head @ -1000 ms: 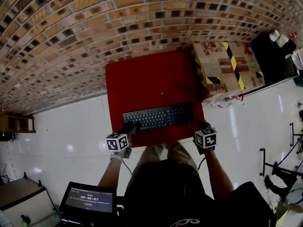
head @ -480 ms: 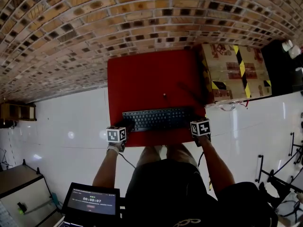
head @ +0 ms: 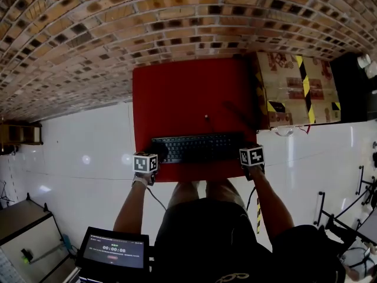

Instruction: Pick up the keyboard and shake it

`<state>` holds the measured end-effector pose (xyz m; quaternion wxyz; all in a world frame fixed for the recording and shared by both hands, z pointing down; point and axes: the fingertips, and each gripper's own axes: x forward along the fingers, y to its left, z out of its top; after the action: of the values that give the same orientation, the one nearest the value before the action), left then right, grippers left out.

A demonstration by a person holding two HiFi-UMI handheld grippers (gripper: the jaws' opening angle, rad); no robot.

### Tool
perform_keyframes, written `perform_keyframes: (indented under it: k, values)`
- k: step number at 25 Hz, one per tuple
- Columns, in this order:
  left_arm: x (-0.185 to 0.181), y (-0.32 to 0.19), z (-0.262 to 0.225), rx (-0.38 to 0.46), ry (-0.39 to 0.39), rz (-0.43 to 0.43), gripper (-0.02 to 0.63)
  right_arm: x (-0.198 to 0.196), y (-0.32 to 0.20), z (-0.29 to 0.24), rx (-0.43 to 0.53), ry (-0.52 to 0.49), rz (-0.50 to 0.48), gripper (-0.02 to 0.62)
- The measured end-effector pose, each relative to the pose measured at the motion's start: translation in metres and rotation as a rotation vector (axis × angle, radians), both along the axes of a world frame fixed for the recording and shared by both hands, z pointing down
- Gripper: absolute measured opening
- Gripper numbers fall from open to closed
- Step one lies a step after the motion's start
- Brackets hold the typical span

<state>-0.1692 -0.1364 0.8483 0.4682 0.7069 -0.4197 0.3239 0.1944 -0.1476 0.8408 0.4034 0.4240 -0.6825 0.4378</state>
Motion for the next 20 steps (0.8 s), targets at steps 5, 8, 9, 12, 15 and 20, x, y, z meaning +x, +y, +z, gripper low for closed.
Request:
perform_keyframes:
  k: [5, 8, 9, 12, 15, 20]
  values:
    - [0.004, 0.001, 0.005, 0.003, 0.010, 0.003, 0.332, -0.008, -0.001, 0.013, -0.018, 0.020, -0.043, 0.367]
    - [0.004, 0.000, 0.007, 0.001, 0.005, 0.017, 0.342, -0.009, -0.002, 0.014, -0.024, 0.038, -0.049, 0.374]
    - [0.003, 0.000, 0.007, -0.001, 0.003, 0.016, 0.339, -0.009, -0.002, 0.014, -0.023, 0.040, -0.045, 0.373]
    - [0.003, 0.001, 0.004, 0.005, -0.001, 0.003, 0.333, -0.008, -0.001, 0.009, 0.003, 0.060, -0.034, 0.371]
    - [0.002, 0.002, -0.004, 0.036, -0.008, 0.004, 0.328, -0.008, 0.001, 0.000, 0.057, 0.081, -0.022, 0.367]
    - [0.001, -0.002, -0.018, 0.116, 0.005, -0.028, 0.307, -0.005, 0.004, -0.012, 0.141, 0.107, 0.038, 0.351]
